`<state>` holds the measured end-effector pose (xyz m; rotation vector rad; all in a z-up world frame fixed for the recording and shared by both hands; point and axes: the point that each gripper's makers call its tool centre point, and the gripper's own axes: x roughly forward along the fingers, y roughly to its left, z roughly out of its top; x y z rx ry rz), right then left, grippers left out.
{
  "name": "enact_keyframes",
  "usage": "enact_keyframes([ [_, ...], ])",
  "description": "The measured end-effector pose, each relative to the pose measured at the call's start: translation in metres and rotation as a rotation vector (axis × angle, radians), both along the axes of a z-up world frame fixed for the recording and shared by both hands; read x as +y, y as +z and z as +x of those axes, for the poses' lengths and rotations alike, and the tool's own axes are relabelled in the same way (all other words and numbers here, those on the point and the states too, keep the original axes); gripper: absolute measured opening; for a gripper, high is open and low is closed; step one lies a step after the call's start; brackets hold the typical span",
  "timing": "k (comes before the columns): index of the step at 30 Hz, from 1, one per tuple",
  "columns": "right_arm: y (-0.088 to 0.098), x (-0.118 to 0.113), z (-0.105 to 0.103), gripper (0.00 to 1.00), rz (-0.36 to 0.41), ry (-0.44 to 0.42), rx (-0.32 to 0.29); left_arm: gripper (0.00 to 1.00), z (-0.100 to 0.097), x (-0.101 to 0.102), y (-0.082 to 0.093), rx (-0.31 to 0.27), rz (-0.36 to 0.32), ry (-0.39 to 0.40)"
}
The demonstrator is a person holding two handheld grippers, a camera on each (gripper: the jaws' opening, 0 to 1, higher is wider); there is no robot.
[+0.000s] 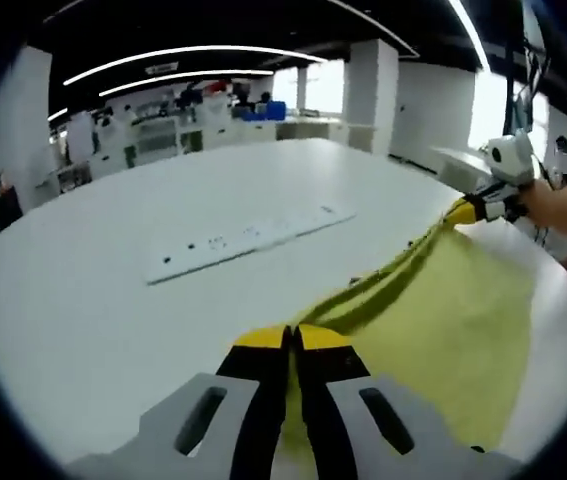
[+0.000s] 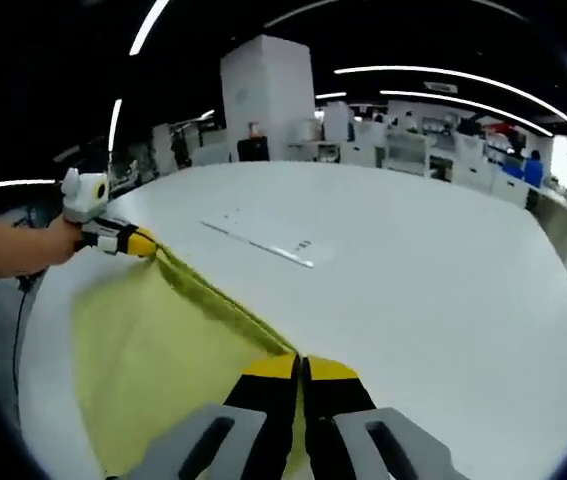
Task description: Fold the garment on the visible template until the final outline fits inside the template.
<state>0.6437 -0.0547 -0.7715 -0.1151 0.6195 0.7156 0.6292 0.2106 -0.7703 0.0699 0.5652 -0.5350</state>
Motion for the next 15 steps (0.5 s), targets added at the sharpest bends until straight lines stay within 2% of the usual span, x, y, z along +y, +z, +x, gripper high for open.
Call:
enact_keyframes([
  [6,-0.013,0.002,0.006,0.00,-0.041,-0.029,0.034,0.00,0.002,-0.002,-0.014,0.053,0.019,0.026],
  [8,-0.016,0.003,0.005,0.00,-0.047,-0.033,0.047,0.01,0.002,-0.003,-0.015,0.071,-0.016,0.041],
  [10,-0.011,0.003,0.006,0.06,-0.033,-0.045,0.036,0.03,0.002,-0.004,-0.009,0.060,-0.052,0.045],
  [12,-0.005,0.003,0.005,0.19,-0.022,-0.041,0.013,0.12,0.002,-0.010,0.000,0.033,-0.111,0.017],
  [15,0.003,0.005,-0.001,0.25,0.021,-0.026,0.014,0.26,-0.001,-0.008,0.011,0.009,-0.146,0.001],
])
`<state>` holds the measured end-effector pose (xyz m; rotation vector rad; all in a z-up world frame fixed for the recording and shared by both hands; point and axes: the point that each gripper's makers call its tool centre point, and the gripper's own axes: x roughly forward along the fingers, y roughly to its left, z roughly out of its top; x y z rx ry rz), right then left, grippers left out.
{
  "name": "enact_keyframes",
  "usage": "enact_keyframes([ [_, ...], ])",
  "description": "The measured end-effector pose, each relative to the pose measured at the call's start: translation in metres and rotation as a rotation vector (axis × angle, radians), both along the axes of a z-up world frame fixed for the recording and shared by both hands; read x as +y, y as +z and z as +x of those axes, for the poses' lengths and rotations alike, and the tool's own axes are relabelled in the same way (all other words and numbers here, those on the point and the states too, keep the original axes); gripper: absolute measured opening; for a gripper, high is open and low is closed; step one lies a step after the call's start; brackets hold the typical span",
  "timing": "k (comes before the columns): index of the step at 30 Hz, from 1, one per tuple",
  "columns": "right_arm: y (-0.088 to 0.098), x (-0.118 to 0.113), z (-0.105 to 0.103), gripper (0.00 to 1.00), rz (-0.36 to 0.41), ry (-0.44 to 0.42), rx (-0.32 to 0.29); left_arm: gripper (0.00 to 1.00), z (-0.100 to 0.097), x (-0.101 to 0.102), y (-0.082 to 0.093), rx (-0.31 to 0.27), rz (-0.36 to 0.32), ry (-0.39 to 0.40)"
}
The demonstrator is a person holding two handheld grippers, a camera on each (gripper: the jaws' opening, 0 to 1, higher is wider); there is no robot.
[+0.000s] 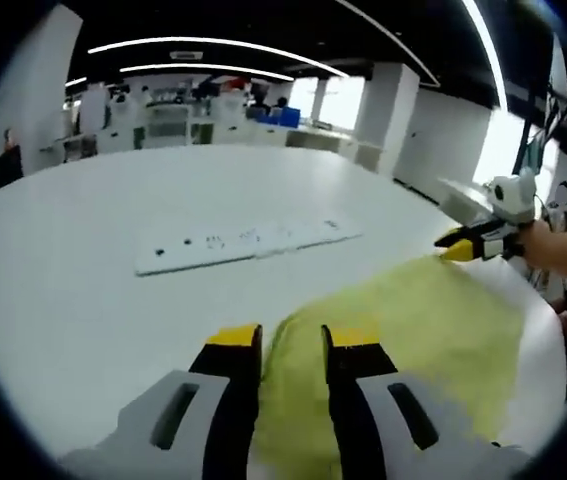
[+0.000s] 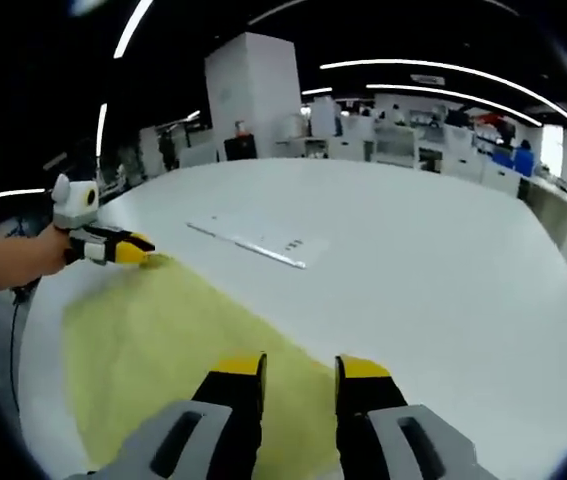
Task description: Fold the garment on the visible template until the final outline fits inside the template.
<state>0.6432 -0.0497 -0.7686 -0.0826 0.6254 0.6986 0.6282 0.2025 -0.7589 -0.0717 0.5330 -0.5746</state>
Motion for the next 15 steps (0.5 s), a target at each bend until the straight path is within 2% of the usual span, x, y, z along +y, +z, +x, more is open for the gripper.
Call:
enact_keyframes([
  [2,0.004,0.000,-0.003,0.26,-0.003,0.016,-0.016,0.30,-0.004,-0.001,0.007,0.000,-0.050,-0.010],
  [5,0.014,0.000,-0.009,0.33,0.042,0.018,-0.031,0.37,-0.011,-0.009,0.021,-0.012,-0.149,-0.043],
  [7,0.019,0.000,-0.015,0.37,0.047,0.019,-0.038,0.39,-0.016,-0.006,0.027,-0.020,-0.142,-0.048],
  [10,0.027,0.000,-0.021,0.39,0.082,0.019,-0.051,0.40,-0.027,-0.007,0.034,-0.023,-0.133,-0.077],
  [15,0.034,-0.003,-0.030,0.45,0.111,-0.001,-0.045,0.49,-0.042,-0.007,0.046,-0.038,-0.133,-0.099],
])
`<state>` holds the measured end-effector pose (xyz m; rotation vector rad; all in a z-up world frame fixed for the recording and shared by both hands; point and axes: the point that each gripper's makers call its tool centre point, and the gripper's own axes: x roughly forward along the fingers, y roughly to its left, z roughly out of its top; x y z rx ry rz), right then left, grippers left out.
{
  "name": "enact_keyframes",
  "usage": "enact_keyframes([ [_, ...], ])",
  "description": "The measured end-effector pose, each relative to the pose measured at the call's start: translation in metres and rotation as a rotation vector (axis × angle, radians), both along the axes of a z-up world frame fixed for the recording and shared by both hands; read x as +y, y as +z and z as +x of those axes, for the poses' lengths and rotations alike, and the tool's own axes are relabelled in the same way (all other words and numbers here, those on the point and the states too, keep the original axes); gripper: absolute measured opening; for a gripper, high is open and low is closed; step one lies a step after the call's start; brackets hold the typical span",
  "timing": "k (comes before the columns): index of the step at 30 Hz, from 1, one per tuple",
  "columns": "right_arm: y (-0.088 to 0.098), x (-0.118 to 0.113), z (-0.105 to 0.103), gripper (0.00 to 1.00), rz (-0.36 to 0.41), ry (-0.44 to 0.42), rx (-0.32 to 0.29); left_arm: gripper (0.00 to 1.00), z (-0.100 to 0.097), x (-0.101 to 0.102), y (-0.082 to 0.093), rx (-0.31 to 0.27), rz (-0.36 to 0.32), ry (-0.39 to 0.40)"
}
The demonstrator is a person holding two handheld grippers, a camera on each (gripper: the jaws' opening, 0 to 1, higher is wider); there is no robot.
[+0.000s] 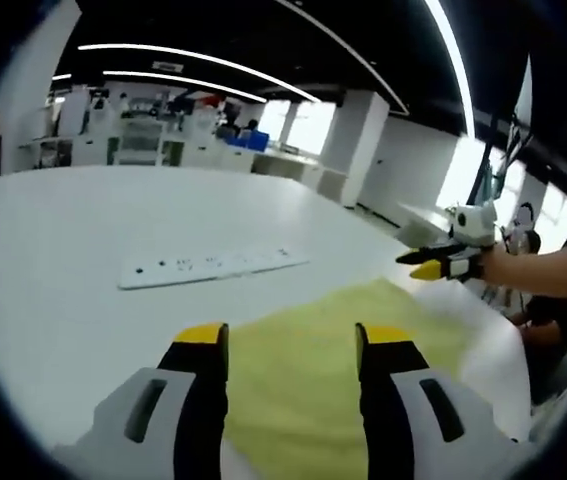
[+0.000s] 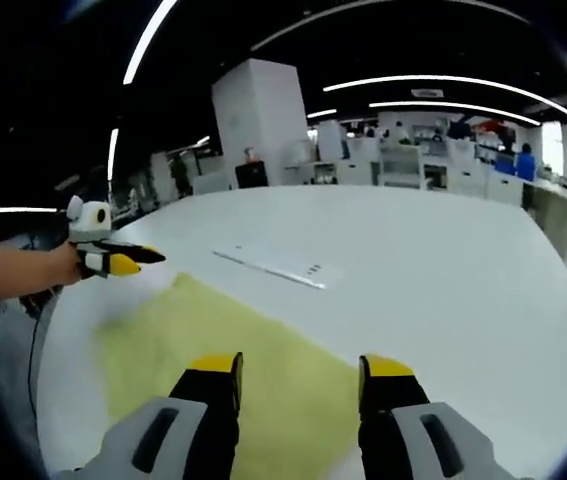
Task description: Fold the garment on the visible template until the final outline fits inside the template.
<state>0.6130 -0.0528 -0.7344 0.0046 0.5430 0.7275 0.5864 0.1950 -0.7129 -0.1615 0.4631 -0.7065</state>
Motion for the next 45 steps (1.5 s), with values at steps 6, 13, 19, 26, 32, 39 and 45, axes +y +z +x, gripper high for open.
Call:
enact_keyframes([
  [6,0.012,-0.002,-0.016,0.47,0.027,-0.003,-0.013,0.49,-0.018,0.000,0.014,-0.012,0.006,-0.019],
  [13,0.025,-0.008,-0.036,0.47,0.045,-0.012,-0.025,0.48,-0.040,0.004,0.025,-0.019,-0.006,-0.008],
  [19,0.031,-0.014,-0.052,0.46,0.051,-0.012,-0.032,0.47,-0.058,0.005,0.028,-0.018,-0.020,0.003],
  [26,0.037,-0.021,-0.074,0.45,0.067,-0.017,-0.041,0.45,-0.080,0.001,0.025,-0.015,-0.036,0.003],
  [32,0.031,-0.026,-0.090,0.43,0.085,-0.023,-0.030,0.44,-0.092,0.001,0.014,0.007,-0.040,0.003],
  [39,0.018,-0.026,-0.103,0.41,0.094,-0.030,-0.012,0.43,-0.103,0.004,0.002,0.028,-0.047,0.009],
  [45,0.005,-0.028,-0.114,0.38,0.099,-0.040,0.010,0.42,-0.112,0.011,-0.016,0.068,-0.042,0.024],
])
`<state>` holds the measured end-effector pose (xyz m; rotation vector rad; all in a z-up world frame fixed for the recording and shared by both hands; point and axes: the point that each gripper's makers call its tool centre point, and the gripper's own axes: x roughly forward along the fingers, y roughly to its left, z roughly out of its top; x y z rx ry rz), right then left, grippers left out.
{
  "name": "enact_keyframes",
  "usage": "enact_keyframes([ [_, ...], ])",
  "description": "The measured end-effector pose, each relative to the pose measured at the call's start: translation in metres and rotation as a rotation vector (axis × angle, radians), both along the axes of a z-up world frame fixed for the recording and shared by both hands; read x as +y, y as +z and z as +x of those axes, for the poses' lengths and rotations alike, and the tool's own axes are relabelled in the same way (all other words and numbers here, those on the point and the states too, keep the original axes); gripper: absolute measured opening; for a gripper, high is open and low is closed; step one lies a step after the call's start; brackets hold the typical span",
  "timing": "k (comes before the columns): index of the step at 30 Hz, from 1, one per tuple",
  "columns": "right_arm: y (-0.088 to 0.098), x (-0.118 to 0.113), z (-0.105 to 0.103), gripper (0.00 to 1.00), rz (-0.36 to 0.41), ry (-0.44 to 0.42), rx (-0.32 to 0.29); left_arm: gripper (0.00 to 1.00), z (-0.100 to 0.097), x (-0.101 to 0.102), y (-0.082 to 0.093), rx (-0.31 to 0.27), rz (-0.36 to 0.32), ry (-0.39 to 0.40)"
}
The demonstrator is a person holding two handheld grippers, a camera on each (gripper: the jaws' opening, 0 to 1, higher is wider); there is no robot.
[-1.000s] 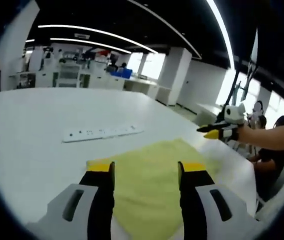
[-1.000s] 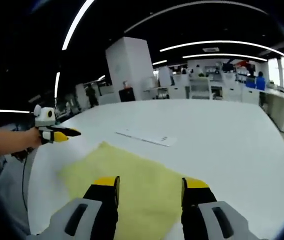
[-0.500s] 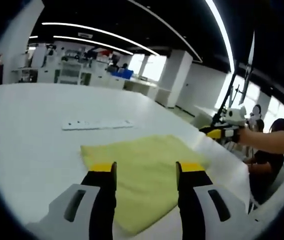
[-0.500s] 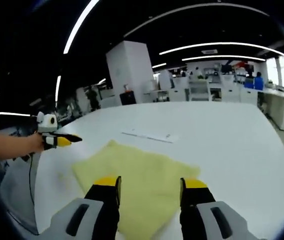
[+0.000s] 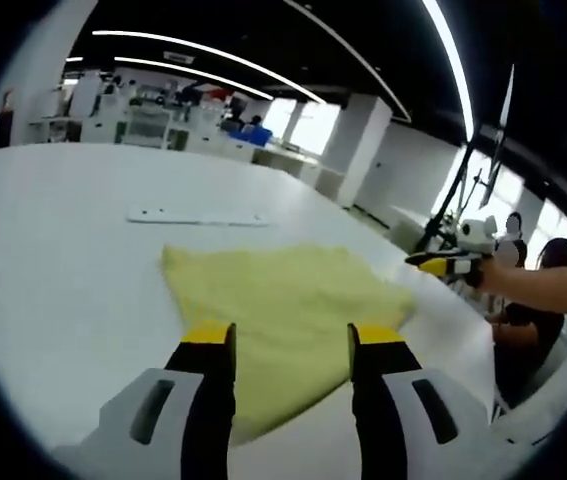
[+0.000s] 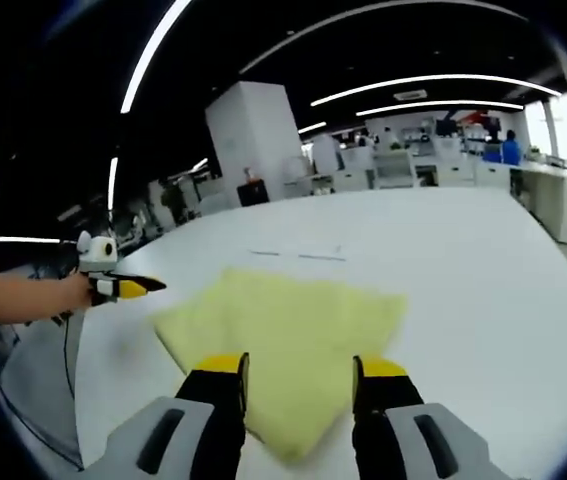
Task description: Fold the garment on the visible template until the final outline fits inside the template.
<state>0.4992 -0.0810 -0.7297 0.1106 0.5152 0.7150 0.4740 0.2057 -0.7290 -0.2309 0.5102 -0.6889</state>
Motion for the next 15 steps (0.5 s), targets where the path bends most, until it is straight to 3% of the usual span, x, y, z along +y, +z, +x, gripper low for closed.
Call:
enact_keyframes([
  [15,-0.033,-0.011,-0.026,0.35,-0.033,-0.022,0.050,0.40,-0.023,0.020,-0.039,0.080,0.044,0.050],
])
